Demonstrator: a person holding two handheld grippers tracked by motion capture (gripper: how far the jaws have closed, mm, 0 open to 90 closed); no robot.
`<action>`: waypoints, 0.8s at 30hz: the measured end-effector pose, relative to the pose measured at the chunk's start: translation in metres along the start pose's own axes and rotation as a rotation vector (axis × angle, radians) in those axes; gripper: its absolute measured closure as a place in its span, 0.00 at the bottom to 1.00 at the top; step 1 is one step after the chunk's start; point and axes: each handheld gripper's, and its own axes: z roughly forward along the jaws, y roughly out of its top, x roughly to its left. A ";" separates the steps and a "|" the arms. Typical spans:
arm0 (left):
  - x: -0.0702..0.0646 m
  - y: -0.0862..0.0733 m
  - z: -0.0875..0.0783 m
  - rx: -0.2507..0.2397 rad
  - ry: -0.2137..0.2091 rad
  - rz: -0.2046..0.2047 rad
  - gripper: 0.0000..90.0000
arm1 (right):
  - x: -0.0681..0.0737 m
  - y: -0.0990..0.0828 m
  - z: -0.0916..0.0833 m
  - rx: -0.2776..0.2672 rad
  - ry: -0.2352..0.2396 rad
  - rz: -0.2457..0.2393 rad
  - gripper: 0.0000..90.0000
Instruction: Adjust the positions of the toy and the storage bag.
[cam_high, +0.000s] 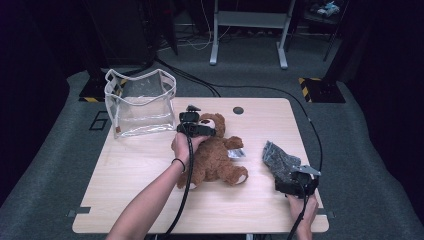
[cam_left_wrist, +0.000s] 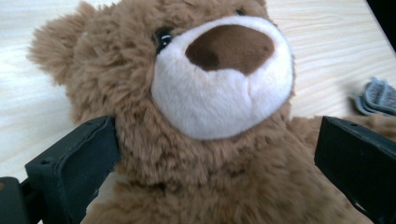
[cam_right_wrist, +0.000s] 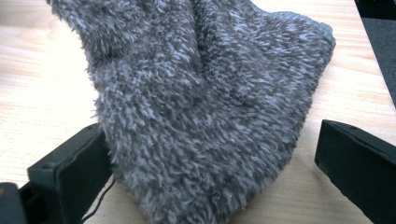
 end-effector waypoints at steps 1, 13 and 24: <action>-0.002 0.000 0.002 0.002 0.008 0.014 0.00 | 0.000 0.000 0.000 0.005 -0.004 -0.005 0.00; 0.000 -0.013 0.021 0.052 0.105 0.013 0.00 | 0.002 -0.001 0.001 0.000 -0.017 -0.025 0.00; -0.003 -0.032 0.021 -0.050 0.078 0.101 0.46 | 0.003 -0.001 0.000 -0.001 -0.025 -0.027 0.02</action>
